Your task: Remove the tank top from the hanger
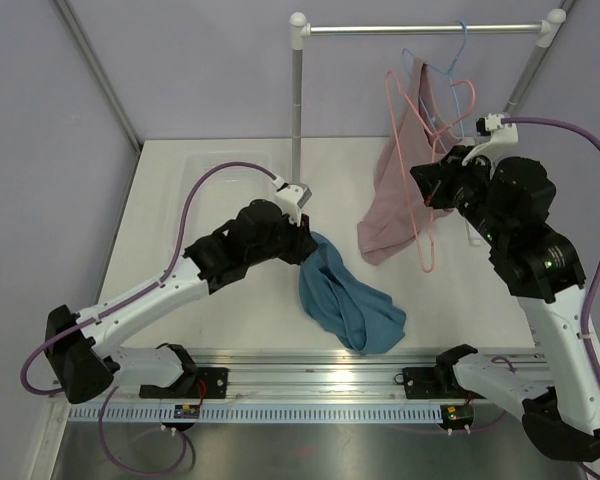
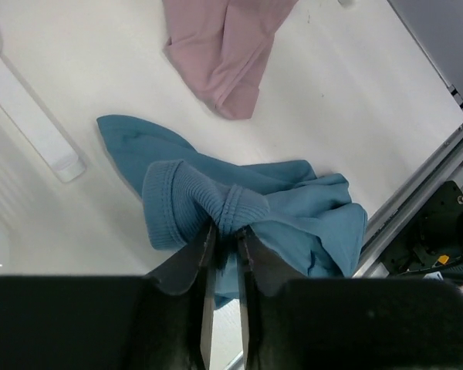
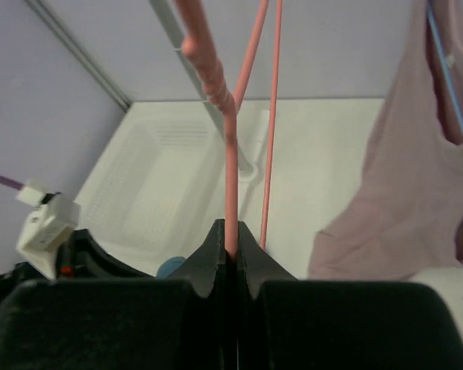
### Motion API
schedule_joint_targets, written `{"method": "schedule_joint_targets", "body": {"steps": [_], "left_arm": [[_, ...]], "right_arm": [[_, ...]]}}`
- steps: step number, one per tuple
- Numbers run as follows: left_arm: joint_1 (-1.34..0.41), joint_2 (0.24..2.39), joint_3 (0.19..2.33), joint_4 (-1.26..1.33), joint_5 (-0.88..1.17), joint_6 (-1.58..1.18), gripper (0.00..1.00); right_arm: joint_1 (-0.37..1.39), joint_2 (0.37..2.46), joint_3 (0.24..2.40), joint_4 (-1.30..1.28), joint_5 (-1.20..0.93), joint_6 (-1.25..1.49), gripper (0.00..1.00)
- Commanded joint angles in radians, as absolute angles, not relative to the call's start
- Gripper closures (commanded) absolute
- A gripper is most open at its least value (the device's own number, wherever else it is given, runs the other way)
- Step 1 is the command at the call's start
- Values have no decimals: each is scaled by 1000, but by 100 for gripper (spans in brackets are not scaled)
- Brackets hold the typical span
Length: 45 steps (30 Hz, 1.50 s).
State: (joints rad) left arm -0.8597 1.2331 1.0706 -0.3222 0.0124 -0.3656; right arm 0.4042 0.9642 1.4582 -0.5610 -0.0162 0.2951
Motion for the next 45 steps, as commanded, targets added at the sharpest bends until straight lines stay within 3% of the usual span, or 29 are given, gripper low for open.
{"method": "schedule_joint_targets", "body": {"steps": [1,2,3,7,8,16,21,31,35,38,39,42,44,45], "left_arm": [[-885,1221,1166,-331,-60,-361,73],[-900,1221,1176,-357,-63,-347,55],[-910,1215,1193,-368,-86,-339,43],[-980,1183,1210,-423,-172,-307,17],[-992,1177,1210,-448,-198,-307,1],[-1127,1091,1152,-479,-443,-330,1],[-1212,1071,1095,-465,-528,-339,1],[-1264,1167,1046,-373,-503,-350,1],[-1282,1261,1061,-315,-468,-351,1],[-1293,1343,1074,-270,-446,-360,1],[-1296,1360,1072,-240,-442,-365,1],[-1302,1451,1069,-192,-414,-376,1],[-1307,1520,1075,-147,-396,-383,1],[-1307,1544,1078,-138,-396,-391,1]], "right_arm": [[407,1088,1592,-773,139,229,100],[408,1124,1673,-779,155,213,100],[408,1191,1715,-788,185,184,100],[403,1394,2033,-856,218,120,100],[400,1437,2086,-879,227,109,100],[315,1897,2707,-1058,112,43,100],[246,1977,2712,-980,42,37,100],[218,2010,2639,-980,3,60,100],[218,1957,2597,-979,5,66,66],[218,1898,2576,-980,5,69,49],[219,1860,2556,-982,3,69,38],[219,1766,2490,-982,-8,72,32],[219,1685,2448,-980,-49,81,21],[219,1657,2407,-982,-60,84,7]]}}
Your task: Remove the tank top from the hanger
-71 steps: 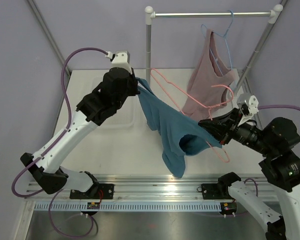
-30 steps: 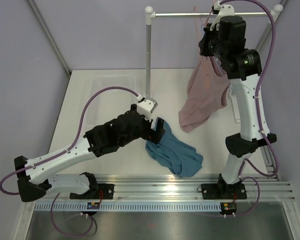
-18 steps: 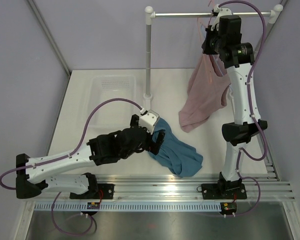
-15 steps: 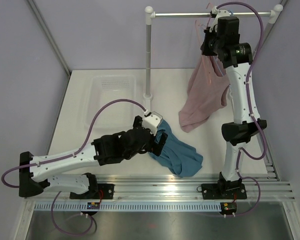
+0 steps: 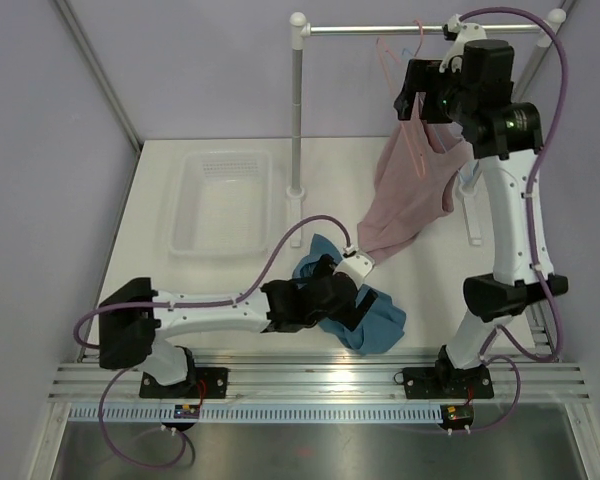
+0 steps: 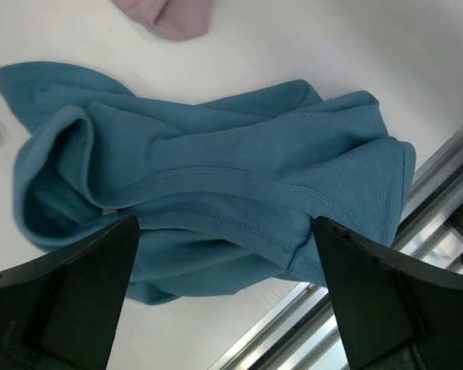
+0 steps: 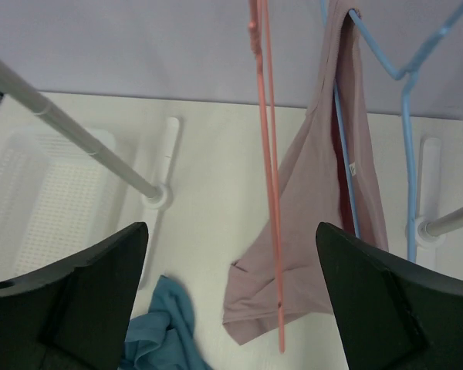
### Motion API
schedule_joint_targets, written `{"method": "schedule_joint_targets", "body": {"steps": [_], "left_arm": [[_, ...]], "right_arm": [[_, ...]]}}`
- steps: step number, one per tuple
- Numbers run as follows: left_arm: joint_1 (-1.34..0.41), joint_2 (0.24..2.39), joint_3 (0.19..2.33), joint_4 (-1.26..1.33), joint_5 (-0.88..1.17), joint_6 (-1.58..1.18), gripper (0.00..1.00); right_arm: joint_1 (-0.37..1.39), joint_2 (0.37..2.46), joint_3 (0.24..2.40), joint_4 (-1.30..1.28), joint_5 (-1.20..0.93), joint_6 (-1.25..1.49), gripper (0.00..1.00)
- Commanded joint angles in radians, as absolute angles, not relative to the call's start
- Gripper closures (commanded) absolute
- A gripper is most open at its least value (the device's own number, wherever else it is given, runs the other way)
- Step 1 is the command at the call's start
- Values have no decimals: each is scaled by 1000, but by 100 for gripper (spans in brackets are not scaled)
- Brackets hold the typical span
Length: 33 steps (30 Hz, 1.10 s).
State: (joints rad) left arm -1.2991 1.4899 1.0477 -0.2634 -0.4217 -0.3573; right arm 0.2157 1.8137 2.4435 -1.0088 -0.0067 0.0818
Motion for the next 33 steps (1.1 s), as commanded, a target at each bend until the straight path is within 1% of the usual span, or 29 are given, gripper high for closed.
{"method": "schedule_joint_targets", "body": {"steps": [1,4,5,6,9,11,13,14,15,16,18,19,20,21,22,27,33], "left_arm": [[-1308,1564,1080,-121,-394,-396,1],[-1308,1660,1097,-95,-382,-403,1],[-1310,1681,1103,-94,-374,-406,1],[-1309,1725,1109,-81,-371,-413,1],[-1308,1784,1123,-67,-356,-423,1],[-1310,1833,1124,-71,-348,-437,1],[-1310,1861,1111,-58,-333,-456,5],[-1310,1865,1108,-55,-327,-465,21],[-1310,1871,1104,-57,-324,-469,31],[-1310,1870,1100,-60,-325,-480,58],[-1310,1853,1091,-61,-330,-485,76],[-1310,1827,1086,-67,-340,-485,82],[-1310,1807,1085,-87,-351,-485,93],[-1310,1787,1083,-97,-363,-485,97],[-1310,1764,1078,-104,-386,-488,100],[-1309,1579,1109,-225,-488,-466,100],[-1281,1448,1215,-403,-627,-410,100]], "right_arm": [[219,1629,2387,-989,-67,90,1],[219,1507,2284,-997,-94,109,1],[219,1430,2249,-988,-109,117,1],[218,1390,2165,-974,-118,123,0],[218,1240,2013,-911,-164,147,0],[218,1168,1970,-899,-193,161,1],[219,1137,1928,-900,-205,166,0],[219,1114,1918,-903,-212,166,1],[219,1105,1896,-907,-212,166,0],[219,1085,1875,-907,-212,166,1],[219,1068,1856,-902,-209,166,1],[219,1057,1849,-902,-201,166,1],[218,1052,1839,-900,-196,166,0],[219,1051,1835,-900,-195,166,1],[219,1048,1832,-902,-195,164,0],[218,1046,1816,-907,-183,163,1],[219,1032,1779,-913,-155,155,1]]}}
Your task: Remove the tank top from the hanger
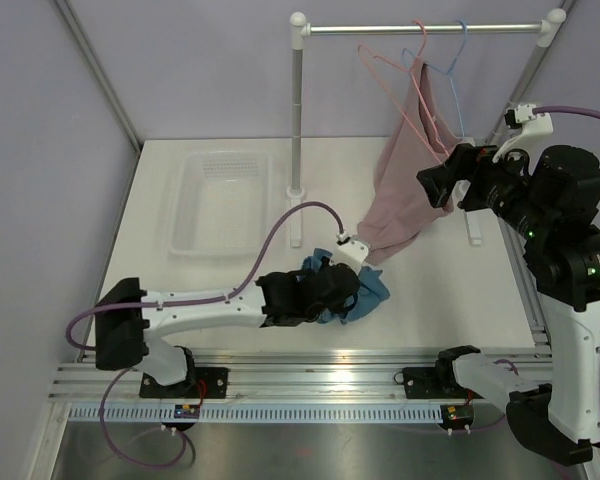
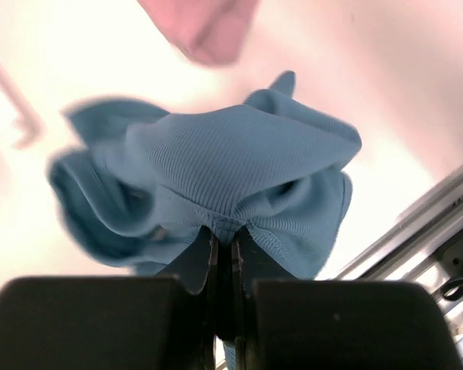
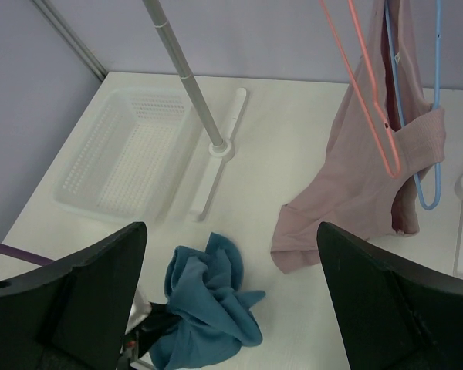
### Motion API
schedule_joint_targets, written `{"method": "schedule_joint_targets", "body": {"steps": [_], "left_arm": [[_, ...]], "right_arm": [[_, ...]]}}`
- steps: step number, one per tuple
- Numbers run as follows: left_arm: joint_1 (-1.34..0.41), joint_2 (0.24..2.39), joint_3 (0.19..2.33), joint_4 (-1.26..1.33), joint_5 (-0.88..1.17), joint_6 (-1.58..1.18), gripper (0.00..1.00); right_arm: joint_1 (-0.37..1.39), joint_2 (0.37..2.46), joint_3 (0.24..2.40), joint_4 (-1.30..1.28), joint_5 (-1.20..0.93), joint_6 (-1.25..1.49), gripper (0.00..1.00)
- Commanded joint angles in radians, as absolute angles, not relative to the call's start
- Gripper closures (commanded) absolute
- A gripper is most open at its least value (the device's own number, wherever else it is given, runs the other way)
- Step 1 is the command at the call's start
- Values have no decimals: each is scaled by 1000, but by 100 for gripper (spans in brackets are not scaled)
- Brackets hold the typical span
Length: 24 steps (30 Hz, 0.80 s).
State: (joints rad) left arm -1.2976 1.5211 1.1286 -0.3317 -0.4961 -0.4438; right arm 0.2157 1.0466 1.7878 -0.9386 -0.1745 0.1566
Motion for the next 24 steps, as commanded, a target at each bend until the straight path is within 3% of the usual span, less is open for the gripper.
{"method": "schedule_joint_targets", "body": {"steps": [1,6,12,24], "left_arm": [[-1273,1412,1232,-422,-650,-400,100],[-1153,1306,1330,-541,-692,-348,100],[-933,1201,1442,-581,-605,-290,100],[-416,1382,1709,-681,-246,-275,100]], "right_arm": [[218,1026,1778,-916,-147,152,0],[219,1006,1758,-931,-121,143,1],[219,997,1733,-931,-109,143,1],[218,977,1638,-899,-113,146,0]]}}
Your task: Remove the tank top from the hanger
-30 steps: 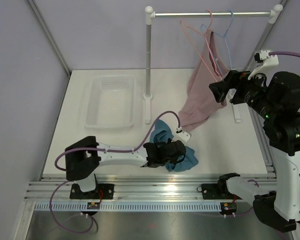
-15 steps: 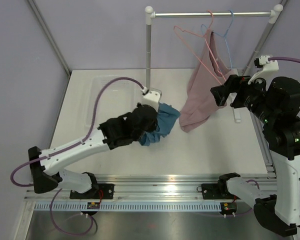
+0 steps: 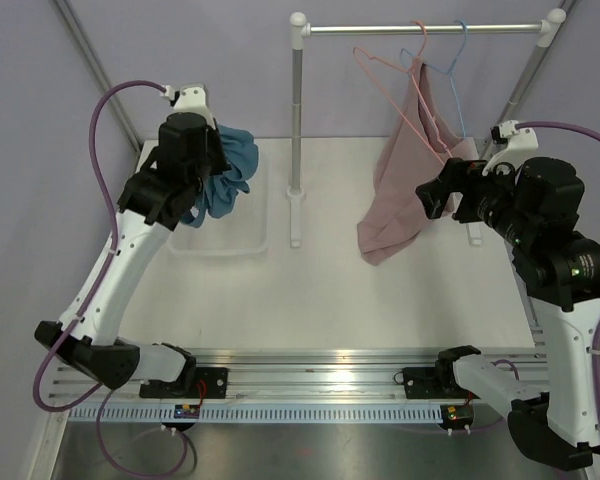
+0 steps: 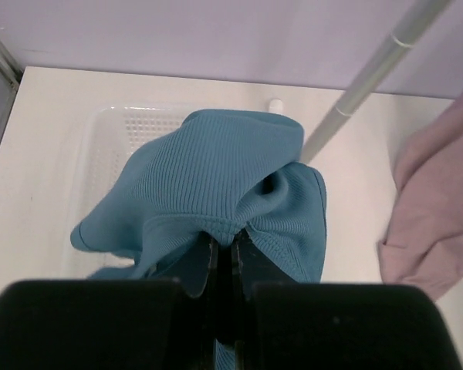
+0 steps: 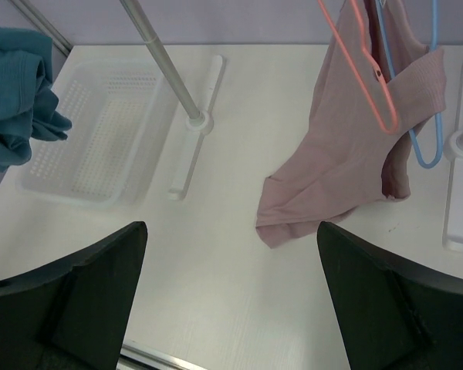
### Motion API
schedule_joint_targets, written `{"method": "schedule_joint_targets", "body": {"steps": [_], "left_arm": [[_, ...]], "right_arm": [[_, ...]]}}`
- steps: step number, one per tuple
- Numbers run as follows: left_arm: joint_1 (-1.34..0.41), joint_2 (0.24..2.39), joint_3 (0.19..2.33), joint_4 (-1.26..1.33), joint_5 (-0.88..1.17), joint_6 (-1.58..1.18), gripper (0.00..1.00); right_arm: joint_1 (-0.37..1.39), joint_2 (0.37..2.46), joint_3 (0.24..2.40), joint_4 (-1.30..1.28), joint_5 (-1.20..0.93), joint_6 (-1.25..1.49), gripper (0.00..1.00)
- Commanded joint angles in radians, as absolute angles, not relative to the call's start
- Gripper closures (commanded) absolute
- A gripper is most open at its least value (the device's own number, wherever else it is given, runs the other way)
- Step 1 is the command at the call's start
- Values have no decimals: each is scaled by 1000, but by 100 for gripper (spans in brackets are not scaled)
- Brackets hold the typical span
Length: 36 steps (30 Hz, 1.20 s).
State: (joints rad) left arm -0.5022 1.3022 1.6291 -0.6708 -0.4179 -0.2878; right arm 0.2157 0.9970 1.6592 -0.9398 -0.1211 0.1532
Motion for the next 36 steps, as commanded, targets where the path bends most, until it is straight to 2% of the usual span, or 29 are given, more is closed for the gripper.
{"method": "schedule_joint_targets", "body": {"steps": [1,5,10,13,14,16,17,18,23,29,34,36], "left_arm": [[-391,1400,1723,-683,-223,-273,100],[-278,1511,1784,-690,-123,-272,100],[-233,1606,1809,-686,-69,-282,100],[-219,1635,1804,-684,-66,-294,74],[-215,1635,1793,-683,-64,-296,58],[-213,1626,1781,-673,-69,-304,37],[-213,1615,1767,-673,-74,-307,14],[-213,1589,1758,-673,-93,-311,1],[-213,1448,1685,-686,-147,-311,1],[-213,1143,1545,-729,-280,-287,1],[-215,824,1369,-747,-298,-261,1],[-215,763,1350,-813,-324,-244,1]], "right_arm": [[219,962,1612,-891,-110,153,1],[218,917,1549,-861,-95,167,0],[218,894,1502,-850,-106,176,0],[218,894,1493,-851,-115,179,0],[218,891,1491,-857,-117,179,1],[218,891,1491,-862,-115,178,0],[218,891,1491,-865,-110,176,0],[219,891,1493,-868,-94,176,0],[219,884,1503,-926,-19,167,1],[219,850,1502,-1005,127,147,1],[219,815,1483,-1060,186,137,1],[218,793,1468,-1071,212,115,0]]}}
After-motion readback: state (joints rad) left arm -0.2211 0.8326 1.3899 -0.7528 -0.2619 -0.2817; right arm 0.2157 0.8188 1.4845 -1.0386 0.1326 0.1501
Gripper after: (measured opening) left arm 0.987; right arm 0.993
